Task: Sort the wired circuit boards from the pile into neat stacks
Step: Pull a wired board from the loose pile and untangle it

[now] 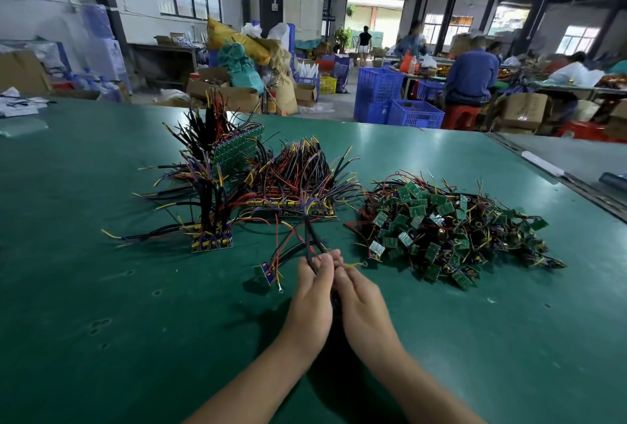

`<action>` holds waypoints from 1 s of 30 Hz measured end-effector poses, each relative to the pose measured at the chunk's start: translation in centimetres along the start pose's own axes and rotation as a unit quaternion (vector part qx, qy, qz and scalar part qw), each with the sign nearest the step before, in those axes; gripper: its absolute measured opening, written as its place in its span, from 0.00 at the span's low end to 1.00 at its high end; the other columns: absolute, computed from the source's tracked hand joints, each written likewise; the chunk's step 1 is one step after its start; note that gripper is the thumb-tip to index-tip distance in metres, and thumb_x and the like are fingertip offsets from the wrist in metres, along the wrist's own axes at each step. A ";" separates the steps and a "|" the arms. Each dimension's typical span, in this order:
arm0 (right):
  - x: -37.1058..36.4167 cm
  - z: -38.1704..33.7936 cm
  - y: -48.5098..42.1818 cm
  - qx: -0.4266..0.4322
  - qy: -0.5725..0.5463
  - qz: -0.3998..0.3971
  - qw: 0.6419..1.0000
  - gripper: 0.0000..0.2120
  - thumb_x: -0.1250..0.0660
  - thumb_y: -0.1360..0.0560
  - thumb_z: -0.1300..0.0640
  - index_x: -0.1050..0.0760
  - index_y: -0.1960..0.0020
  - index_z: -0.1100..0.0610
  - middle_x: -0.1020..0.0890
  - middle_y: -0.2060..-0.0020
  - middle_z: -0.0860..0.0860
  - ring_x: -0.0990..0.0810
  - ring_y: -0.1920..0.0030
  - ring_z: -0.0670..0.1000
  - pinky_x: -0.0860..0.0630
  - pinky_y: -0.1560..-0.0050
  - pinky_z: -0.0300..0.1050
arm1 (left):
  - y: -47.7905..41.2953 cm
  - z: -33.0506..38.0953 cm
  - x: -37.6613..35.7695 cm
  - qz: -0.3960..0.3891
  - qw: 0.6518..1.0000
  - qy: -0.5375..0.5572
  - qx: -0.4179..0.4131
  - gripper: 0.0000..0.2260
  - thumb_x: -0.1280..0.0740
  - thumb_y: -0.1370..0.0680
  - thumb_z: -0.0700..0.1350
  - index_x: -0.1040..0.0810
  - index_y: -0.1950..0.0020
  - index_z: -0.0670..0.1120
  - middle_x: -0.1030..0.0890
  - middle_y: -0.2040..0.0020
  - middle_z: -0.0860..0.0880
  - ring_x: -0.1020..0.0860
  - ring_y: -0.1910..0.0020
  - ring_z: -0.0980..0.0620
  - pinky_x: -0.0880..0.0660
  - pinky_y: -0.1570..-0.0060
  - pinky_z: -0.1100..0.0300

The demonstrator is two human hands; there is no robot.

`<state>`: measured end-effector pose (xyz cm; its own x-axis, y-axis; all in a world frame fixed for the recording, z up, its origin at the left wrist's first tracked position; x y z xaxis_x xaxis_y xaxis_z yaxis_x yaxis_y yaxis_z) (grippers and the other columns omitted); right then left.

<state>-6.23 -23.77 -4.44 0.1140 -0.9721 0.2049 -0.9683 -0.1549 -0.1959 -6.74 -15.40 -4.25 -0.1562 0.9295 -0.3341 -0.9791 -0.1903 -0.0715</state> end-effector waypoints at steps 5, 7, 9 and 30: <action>-0.3 -0.5 0.3 0.022 0.094 -0.051 0.994 0.11 0.44 0.20 0.56 0.23 0.45 0.49 0.23 0.51 0.49 0.26 0.48 0.43 0.30 0.47 0.40 | -0.4 -0.7 0.6 0.005 1.000 0.006 0.026 0.11 0.39 0.19 0.46 0.31 0.39 0.44 0.23 0.38 0.47 0.22 0.40 0.59 0.27 0.45 0.66; -0.3 -0.7 0.4 0.042 0.109 -0.061 0.991 0.14 0.45 0.23 0.53 0.24 0.44 0.52 0.24 0.52 0.50 0.26 0.49 0.44 0.30 0.46 0.43 | -0.4 -0.7 0.7 0.006 1.000 0.013 0.028 0.13 0.36 0.20 0.41 0.34 0.38 0.42 0.23 0.36 0.49 0.23 0.38 0.57 0.28 0.40 0.60; -0.4 -0.8 0.5 0.061 0.110 -0.076 0.989 0.15 0.45 0.22 0.55 0.24 0.41 0.51 0.23 0.49 0.50 0.26 0.46 0.46 0.29 0.42 0.46 | -0.6 -0.3 0.9 0.018 0.999 0.027 0.012 0.14 0.36 0.21 0.35 0.36 0.39 0.40 0.21 0.38 0.50 0.22 0.40 0.58 0.25 0.42 0.61; 0.1 -1.4 0.4 0.012 -0.061 -0.131 0.989 0.17 0.37 0.19 0.62 0.21 0.40 0.43 0.16 0.48 0.38 0.21 0.45 0.36 0.28 0.46 0.30 | -0.5 2.7 2.0 -0.026 0.985 0.168 0.029 0.05 0.47 0.17 0.47 0.34 0.49 0.49 0.16 0.47 0.42 0.19 0.43 0.48 0.25 0.48 0.49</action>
<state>-6.96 -23.66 -3.14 0.3879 -0.9117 0.1353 -0.8964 -0.4073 -0.1746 -6.86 -12.61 -2.29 -0.0626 0.7793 -0.6236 -0.9920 -0.1171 -0.0468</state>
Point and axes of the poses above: each hand's wrist, its own y-axis away from the middle knuckle, its own x-axis out of the back of the hand, z = x × y, the point moved 3 cm from there along -y, towards the middle knuckle
